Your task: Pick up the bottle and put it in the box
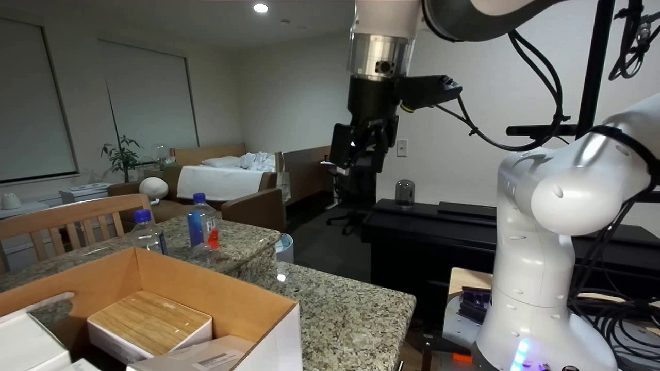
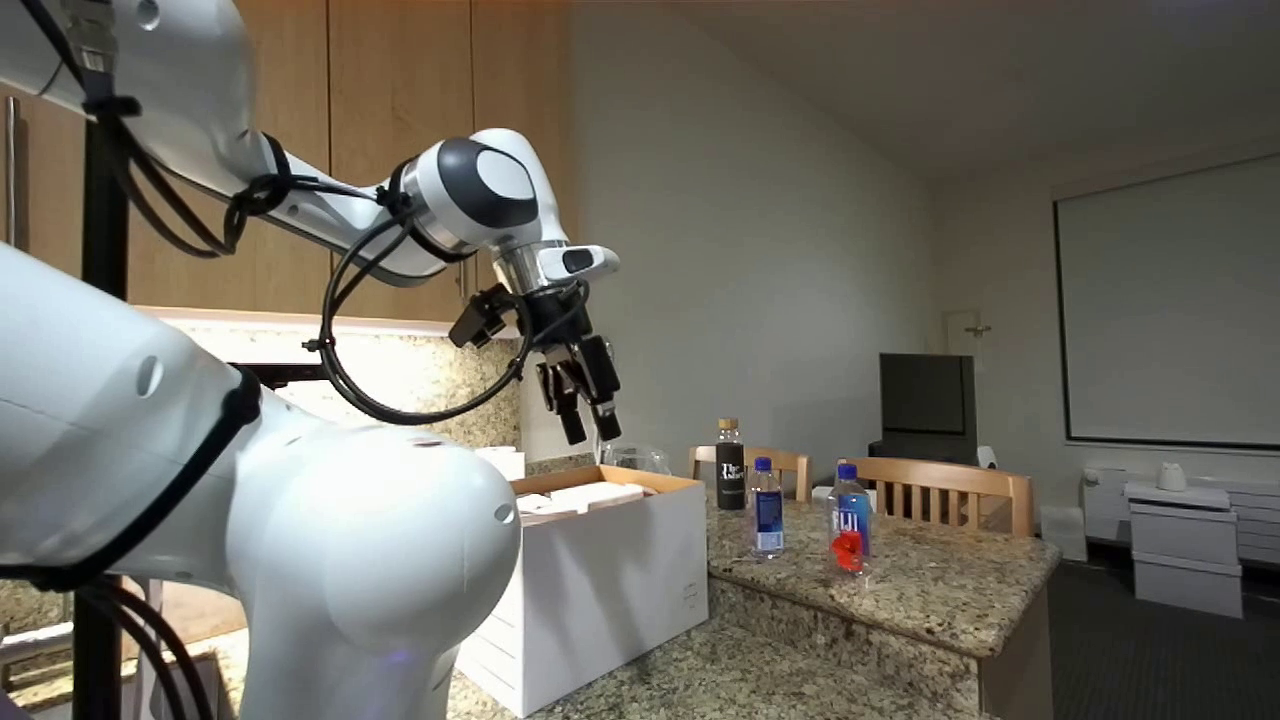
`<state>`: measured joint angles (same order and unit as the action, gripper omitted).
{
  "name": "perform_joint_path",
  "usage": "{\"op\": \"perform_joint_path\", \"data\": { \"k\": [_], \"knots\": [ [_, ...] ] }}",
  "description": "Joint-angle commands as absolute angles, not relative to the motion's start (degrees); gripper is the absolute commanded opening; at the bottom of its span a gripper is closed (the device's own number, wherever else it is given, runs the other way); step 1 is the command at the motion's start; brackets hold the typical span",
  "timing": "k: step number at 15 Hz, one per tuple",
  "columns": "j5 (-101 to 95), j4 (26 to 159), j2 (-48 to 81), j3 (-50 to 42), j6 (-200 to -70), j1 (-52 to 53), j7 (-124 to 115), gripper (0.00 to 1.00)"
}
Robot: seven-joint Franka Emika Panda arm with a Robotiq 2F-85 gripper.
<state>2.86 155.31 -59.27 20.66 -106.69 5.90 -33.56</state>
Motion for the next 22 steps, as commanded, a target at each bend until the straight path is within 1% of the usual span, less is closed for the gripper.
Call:
{"op": "perform_joint_path", "data": {
  "k": [1,6,11,12,15,20,22],
  "knots": [
    [2.77,153.65,-53.45,19.92,-111.96,3.88,-30.79,1.00],
    [1.45,148.44,-41.48,19.70,-118.51,0.72,-30.19,1.00],
    [-4.09,138.63,-29.79,21.13,-118.28,-1.86,-33.11,1.00],
    [-2.43,143.00,-34.79,19.34,-118.56,0.43,-32.58,1.00],
    [-3.70,139.20,-29.90,19.02,-118.53,0.31,-32.72,1.00],
    [-3.74,138.82,-29.35,19.07,-118.52,0.34,-32.73,1.00],
    [-1.85,136.62,-26.08,17.00,-120.11,0.61,-30.53,1.00]
  ]
}}
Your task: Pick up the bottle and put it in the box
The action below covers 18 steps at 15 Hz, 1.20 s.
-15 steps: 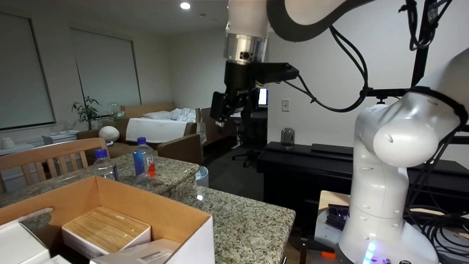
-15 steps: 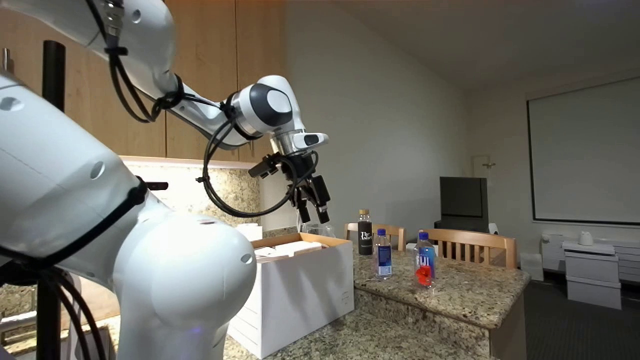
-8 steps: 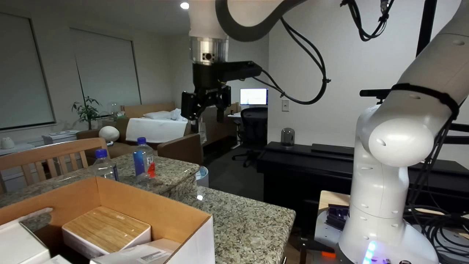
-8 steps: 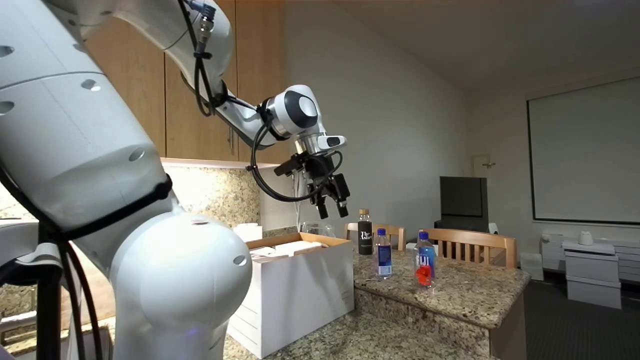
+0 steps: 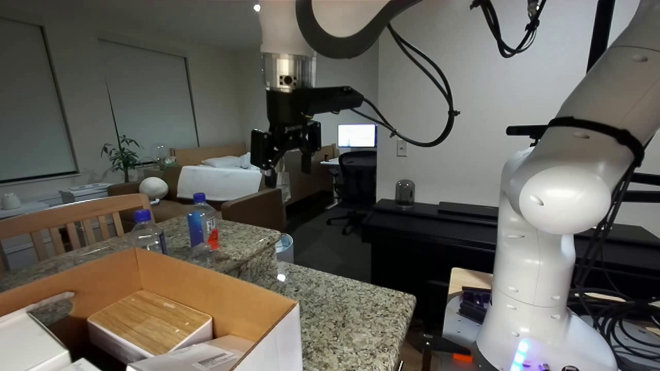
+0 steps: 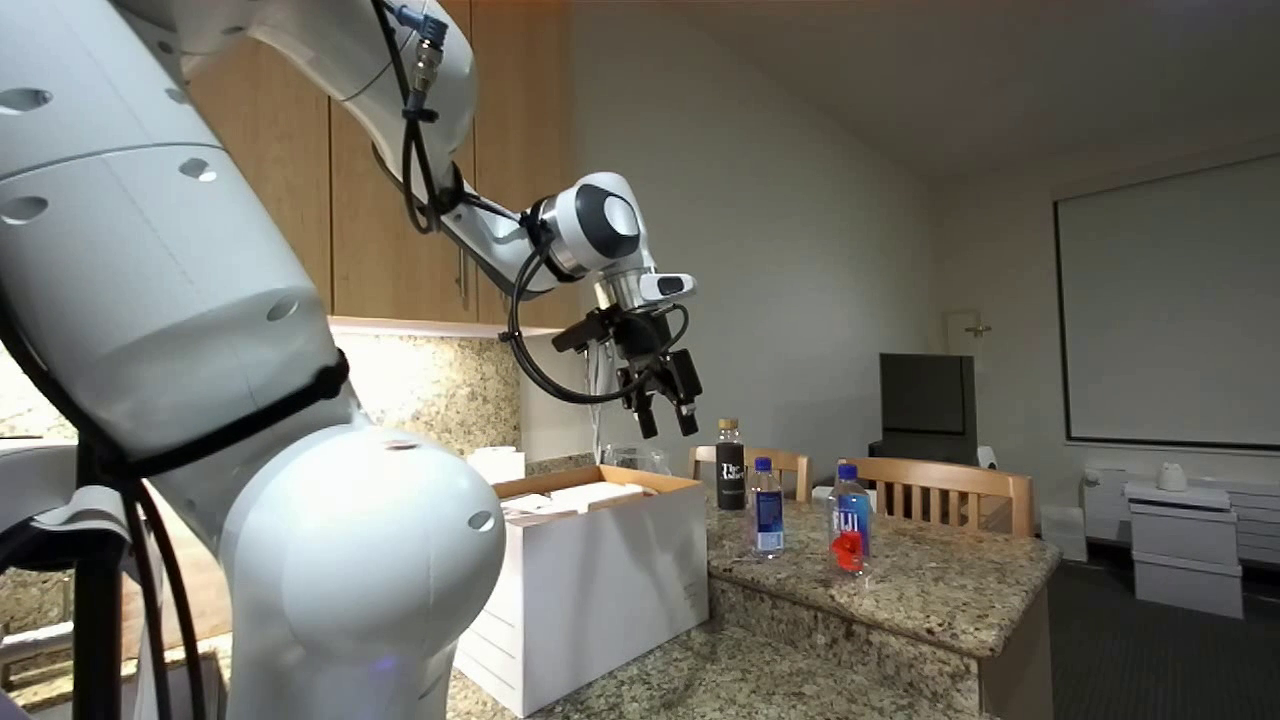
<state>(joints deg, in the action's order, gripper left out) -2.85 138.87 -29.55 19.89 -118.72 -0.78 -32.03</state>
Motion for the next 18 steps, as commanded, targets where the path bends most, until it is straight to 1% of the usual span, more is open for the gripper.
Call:
{"op": "perform_joint_path", "data": {
  "k": [1,5,9,14,18],
  "knots": [
    [-1.14,135.58,-24.49,15.95,-121.16,0.65,-29.86,1.00],
    [0.61,129.27,-16.02,12.70,-125.10,1.17,-27.48,1.00],
    [-0.06,119.61,-5.45,12.08,-125.51,2.17,-26.02,1.00],
    [-2.00,104.17,9.18,10.89,-123.09,5.39,-27.16,1.00],
    [-5.23,92.36,18.10,7.77,-120.19,8.97,-29.42,1.00]
  ]
}}
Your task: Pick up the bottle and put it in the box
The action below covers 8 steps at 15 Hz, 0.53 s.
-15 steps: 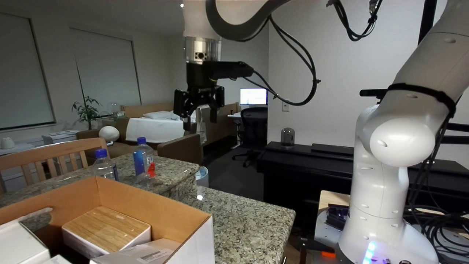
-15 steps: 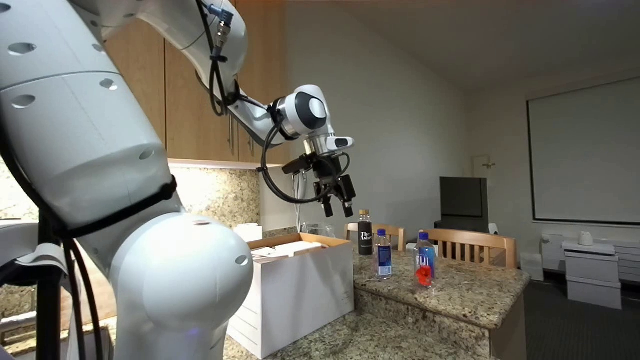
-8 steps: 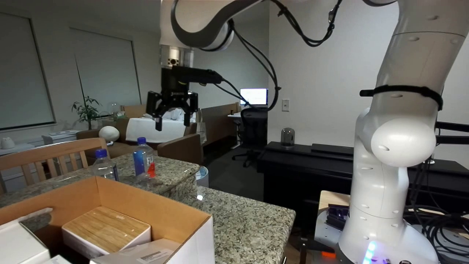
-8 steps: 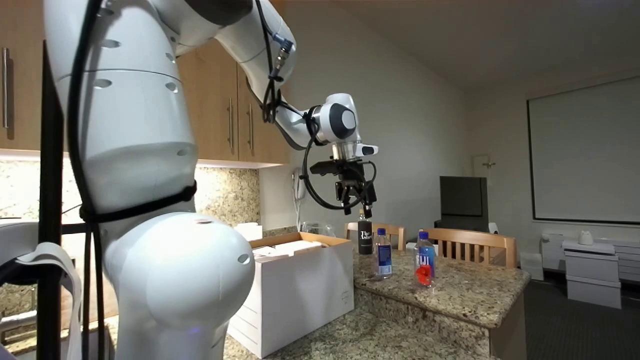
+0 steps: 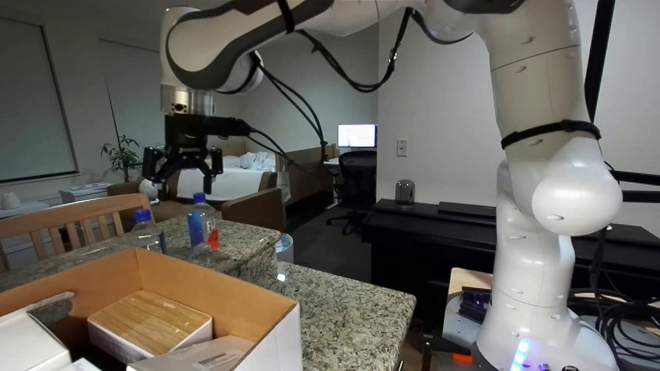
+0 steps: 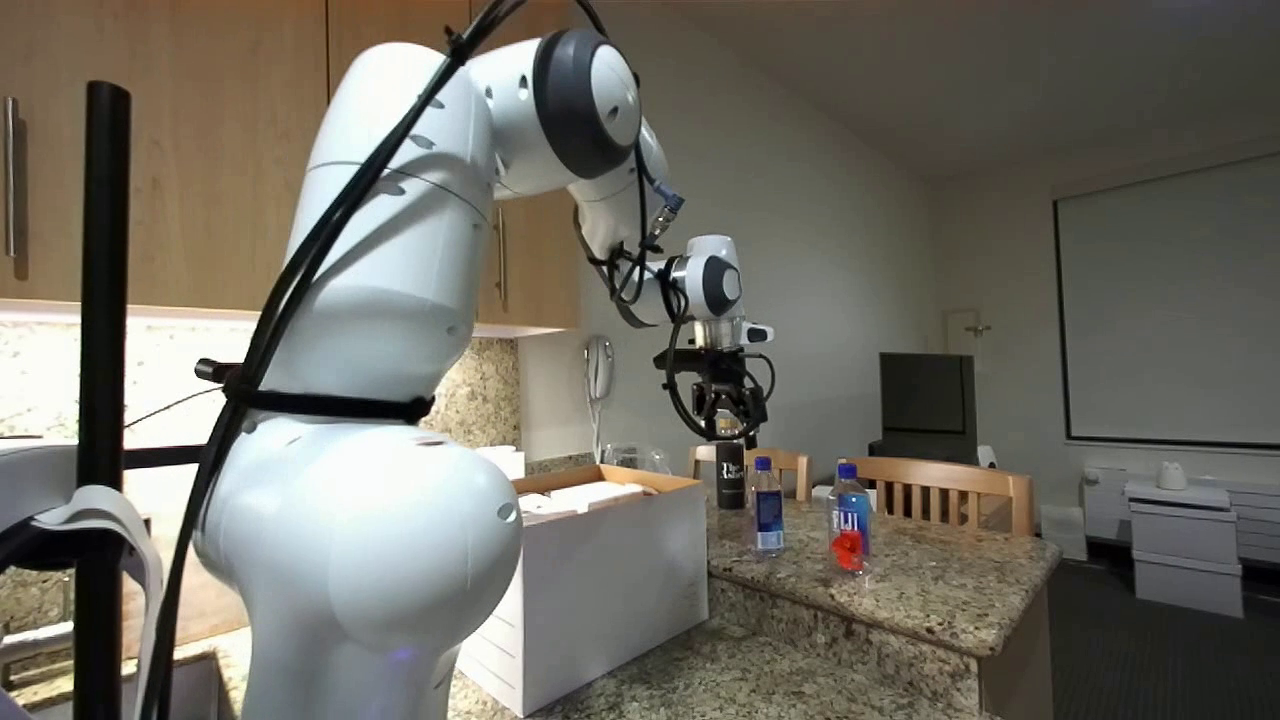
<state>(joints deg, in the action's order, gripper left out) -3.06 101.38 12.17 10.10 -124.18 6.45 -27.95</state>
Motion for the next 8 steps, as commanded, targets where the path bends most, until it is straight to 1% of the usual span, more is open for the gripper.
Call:
{"op": "perform_joint_path", "data": {
  "k": [1,3,6,8],
  "knots": [
    [-2.93,98.44,14.34,7.53,-123.34,8.89,-27.65,1.00],
    [-3.17,94.17,17.48,6.65,-122.01,9.74,-27.63,1.00],
    [-3.84,92.87,18.01,6.23,-121.73,10.41,-28.07,1.00],
    [-2.72,89.62,20.07,6.00,-120.44,10.49,-26.89,1.00]
  ]
}}
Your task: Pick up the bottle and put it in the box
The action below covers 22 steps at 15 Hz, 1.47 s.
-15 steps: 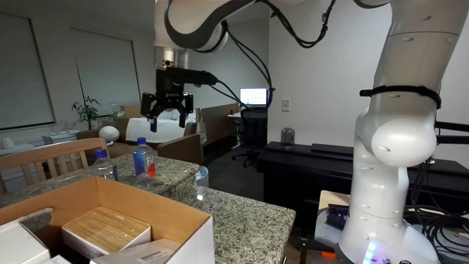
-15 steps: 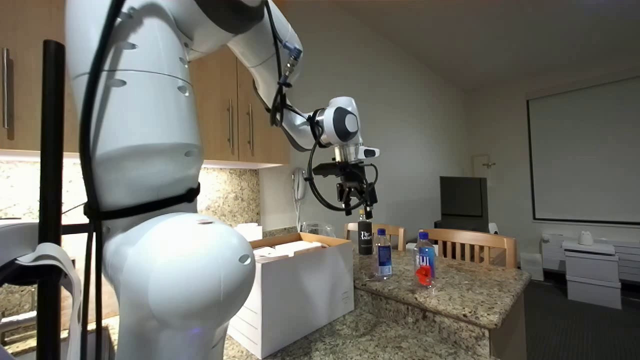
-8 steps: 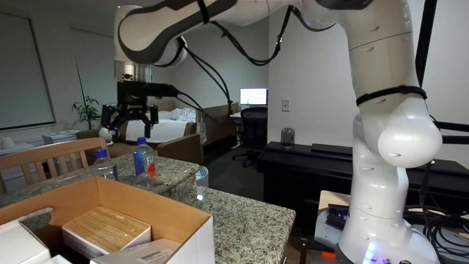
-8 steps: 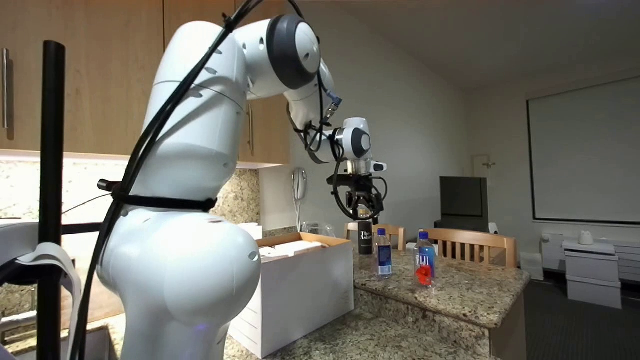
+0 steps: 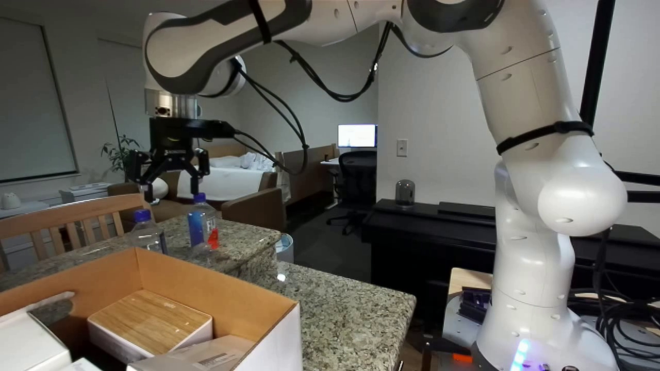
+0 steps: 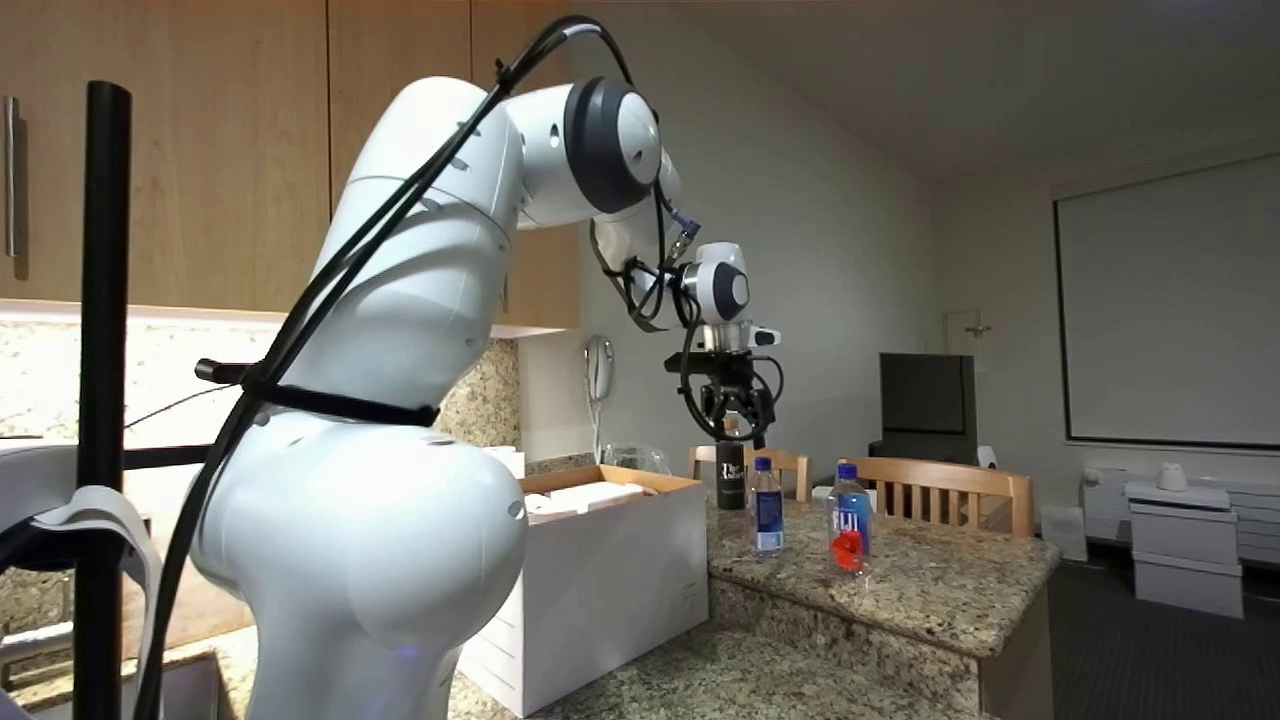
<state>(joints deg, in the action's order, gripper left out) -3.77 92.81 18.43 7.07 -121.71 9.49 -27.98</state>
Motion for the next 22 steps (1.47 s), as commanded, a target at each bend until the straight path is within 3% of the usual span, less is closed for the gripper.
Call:
{"op": "perform_joint_path", "data": {
  "k": [1,11,12,13,16,22],
  "knots": [
    [-2.26,87.86,21.22,5.88,-119.67,10.47,-26.57,1.00],
    [1.30,61.54,39.97,4.66,-104.10,10.73,-24.78,1.00],
    [0.91,59.84,41.17,4.40,-103.68,11.14,-25.06,0.95],
    [0.88,57.76,42.48,4.31,-103.08,11.30,-25.16,0.73],
    [0.54,52.98,45.37,3.77,-103.00,12.12,-25.39,0.61],
    [-0.12,46.45,49.48,4.77,-99.60,12.02,-25.72,0.21]
  ]
}}
